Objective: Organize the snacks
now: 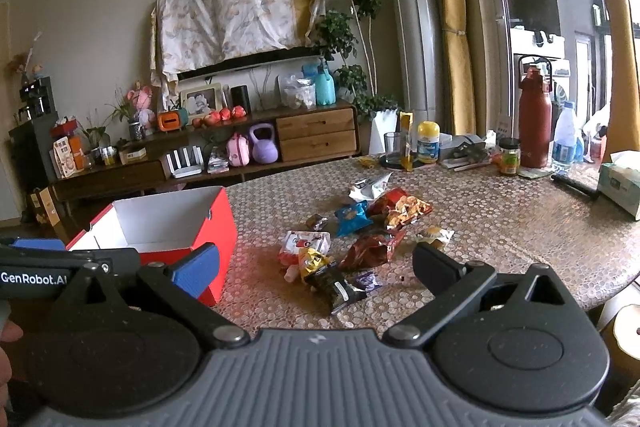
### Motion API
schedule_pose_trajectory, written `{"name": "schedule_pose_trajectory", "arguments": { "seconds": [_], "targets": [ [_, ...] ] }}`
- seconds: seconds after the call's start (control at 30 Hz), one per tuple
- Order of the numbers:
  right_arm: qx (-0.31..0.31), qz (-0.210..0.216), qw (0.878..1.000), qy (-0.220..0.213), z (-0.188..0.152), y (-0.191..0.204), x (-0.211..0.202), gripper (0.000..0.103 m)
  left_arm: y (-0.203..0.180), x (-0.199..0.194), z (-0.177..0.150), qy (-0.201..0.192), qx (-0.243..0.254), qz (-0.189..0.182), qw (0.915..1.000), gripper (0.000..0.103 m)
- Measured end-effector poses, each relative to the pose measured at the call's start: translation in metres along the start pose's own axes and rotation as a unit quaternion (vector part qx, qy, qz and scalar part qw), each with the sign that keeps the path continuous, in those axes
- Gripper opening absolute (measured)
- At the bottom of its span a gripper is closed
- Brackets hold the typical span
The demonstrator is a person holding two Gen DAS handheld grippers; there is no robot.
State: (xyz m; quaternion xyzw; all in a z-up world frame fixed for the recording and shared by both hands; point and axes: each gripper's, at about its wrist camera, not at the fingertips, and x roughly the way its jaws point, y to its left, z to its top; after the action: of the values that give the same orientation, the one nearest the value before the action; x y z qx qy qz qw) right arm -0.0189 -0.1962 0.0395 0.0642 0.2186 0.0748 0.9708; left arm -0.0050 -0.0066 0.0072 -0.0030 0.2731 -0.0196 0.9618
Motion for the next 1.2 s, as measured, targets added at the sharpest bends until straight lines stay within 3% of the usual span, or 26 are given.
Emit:
{"name": "schedule_pose_trajectory", "arguments": {
  "seconds": [0.73,0.93,1.2],
  "targets": [
    [0.001,0.005,1.000,-0.002,-0.001,-0.007,-0.008,0.103,0.002,-0.005,-0.008,-0.001,-0.006,-0.009,0.9999,0.103],
    [0.005,0.008,1.000,0.011,-0.001,-0.016,0.009,0.103,0.004,0.016,-0.005,0.021,-0.007,-0.010,0.9997,0.103],
    [0.010,-0.018,0.999,0.043,-0.008,-0.042,0.044,0.103,-0.004,0.056,0.000,0.041,0.002,-0.028,0.9988,0.103]
  ]
}}
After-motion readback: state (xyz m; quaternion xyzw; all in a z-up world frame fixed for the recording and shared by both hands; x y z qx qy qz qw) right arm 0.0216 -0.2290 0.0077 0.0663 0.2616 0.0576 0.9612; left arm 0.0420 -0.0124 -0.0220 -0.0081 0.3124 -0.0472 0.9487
